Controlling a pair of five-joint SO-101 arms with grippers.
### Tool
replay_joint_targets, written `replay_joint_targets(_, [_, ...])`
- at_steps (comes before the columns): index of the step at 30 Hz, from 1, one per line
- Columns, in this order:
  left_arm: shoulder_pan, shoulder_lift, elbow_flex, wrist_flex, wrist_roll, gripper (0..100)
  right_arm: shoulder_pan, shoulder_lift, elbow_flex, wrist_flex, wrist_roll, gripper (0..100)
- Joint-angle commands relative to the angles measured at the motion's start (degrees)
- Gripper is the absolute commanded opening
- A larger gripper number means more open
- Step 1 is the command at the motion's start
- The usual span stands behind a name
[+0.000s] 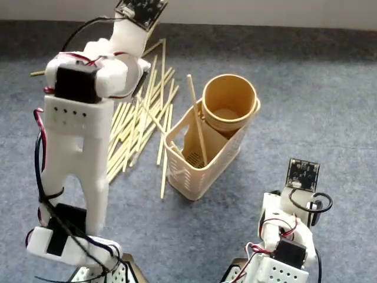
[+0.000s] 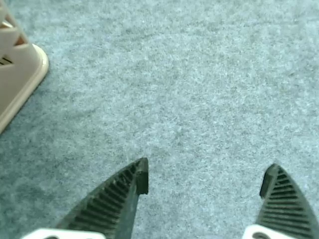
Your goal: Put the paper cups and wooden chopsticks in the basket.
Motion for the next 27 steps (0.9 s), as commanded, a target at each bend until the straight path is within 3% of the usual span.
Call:
replay_joint_targets(1, [3.65, -4.35, -6.81, -0.18, 2.81, 0, 0.4, -0.48, 4.35, -1.19, 0.62, 34.7])
replay_joint_targets(9, [10.51, -5.05, -14.46, -4.92, 12.75, 0, 0.4, -0.48, 4.35, -1.19, 0.62, 34.7])
replay_joint_targets(18, [23.69, -4.97, -14.2, -8.88, 20.4, 0, 0.4, -0.48, 4.35, -1.19, 0.62, 34.7])
replay_joint_targets(27, [28.79, -4.97, -10.95, -9.76, 21.36, 0, 0.4, -0.48, 4.35, -1.19, 0.62, 34.7])
